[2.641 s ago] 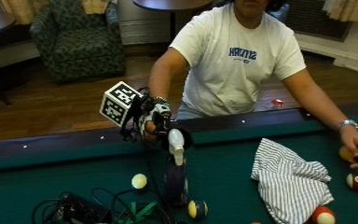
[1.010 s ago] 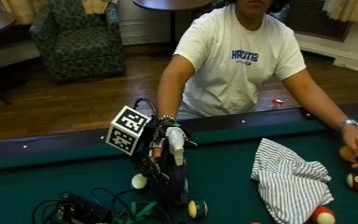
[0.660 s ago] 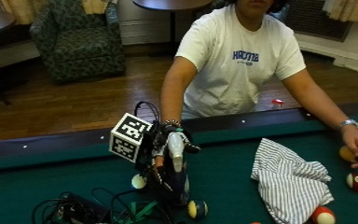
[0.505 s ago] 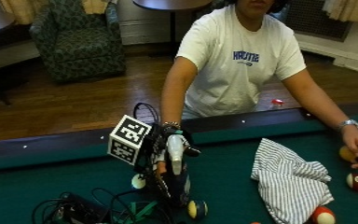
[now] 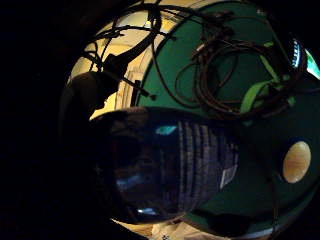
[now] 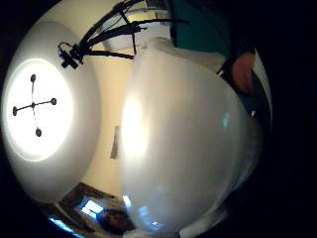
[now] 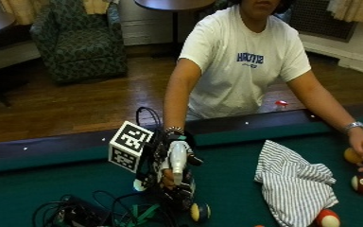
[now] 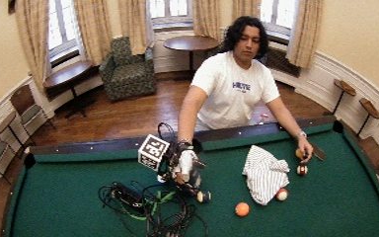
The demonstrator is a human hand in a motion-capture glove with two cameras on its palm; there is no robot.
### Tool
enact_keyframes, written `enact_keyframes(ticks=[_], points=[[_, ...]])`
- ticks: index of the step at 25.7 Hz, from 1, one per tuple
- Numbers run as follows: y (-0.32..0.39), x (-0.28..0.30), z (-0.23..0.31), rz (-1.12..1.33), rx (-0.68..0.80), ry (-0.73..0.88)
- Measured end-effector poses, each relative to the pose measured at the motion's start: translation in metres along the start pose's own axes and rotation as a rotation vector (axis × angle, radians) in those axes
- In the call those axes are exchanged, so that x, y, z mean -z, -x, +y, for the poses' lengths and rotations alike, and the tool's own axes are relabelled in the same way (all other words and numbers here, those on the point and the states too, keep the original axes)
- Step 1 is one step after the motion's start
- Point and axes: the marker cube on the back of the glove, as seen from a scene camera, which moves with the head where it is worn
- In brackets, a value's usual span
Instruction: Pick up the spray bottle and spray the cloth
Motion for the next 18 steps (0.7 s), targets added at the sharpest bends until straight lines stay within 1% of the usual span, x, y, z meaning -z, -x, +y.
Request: enact_keyframes(ticks=[4, 9, 11, 14, 18], points=[[0.002, 0.0, -0.002, -0.002, -0.001, 0.001], [-0.011, 0.008, 0.018, 0.024, -0.084, -0.011], [-0.004, 0.004, 0.008, 0.011, -0.043, -0.035], [0.011, -0.003, -0.012, 0.01, 0.06, -0.091], [0.009, -0.003, -0.013, 0.088, 0.153, -0.148]])
